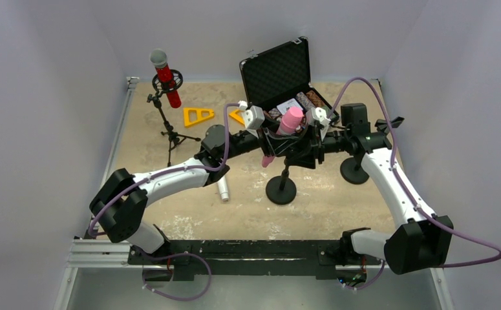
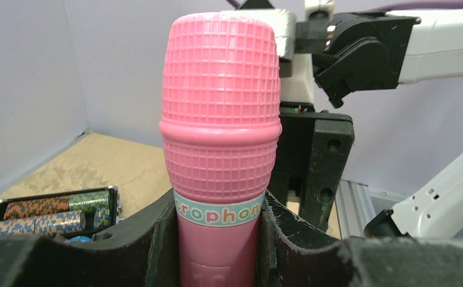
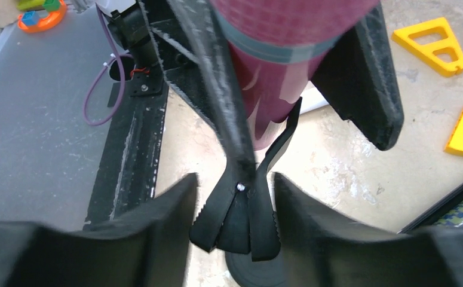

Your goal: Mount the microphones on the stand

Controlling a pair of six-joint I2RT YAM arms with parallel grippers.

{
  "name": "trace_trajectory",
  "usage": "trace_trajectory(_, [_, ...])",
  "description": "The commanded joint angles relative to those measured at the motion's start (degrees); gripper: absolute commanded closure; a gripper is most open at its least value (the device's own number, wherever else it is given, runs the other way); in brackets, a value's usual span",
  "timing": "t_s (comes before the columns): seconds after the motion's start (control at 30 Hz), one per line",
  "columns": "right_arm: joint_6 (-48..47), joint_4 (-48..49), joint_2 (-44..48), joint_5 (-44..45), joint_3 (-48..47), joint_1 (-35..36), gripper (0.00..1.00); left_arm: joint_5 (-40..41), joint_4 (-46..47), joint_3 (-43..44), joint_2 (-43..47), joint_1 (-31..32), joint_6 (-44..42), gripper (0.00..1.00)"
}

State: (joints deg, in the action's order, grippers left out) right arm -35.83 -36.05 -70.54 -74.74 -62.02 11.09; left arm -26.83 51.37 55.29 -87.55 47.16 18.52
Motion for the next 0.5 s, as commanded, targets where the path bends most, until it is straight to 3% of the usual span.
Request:
trace_trajectory(0.0, [1.6, -1.3, 0.1, -1.7, -0.6, 0.0, 0.39, 1.7, 7.1, -2.4, 0.1, 1.7, 2.2, 1.00])
trace_trajectory(0.1, [-1.4, -3.5, 1.0, -2.3, -1.1, -1.3, 0.27, 2.6, 6.8, -4.0, 1.6, 1.7, 1.3, 1.00])
trace_trajectory(0.17, [-6.6, -7.0, 0.8, -1.7, -2.0, -2.0, 0.24, 2.7, 6.6, -4.4, 2.2, 1.6, 0.9, 1.00])
trace_trajectory(0.47, [-18.5, -18.9, -1.7, -2.6, -5.6, -4.5, 0.26, 2.8, 6.5, -5.0, 3.0, 1.5, 0.0, 1.00])
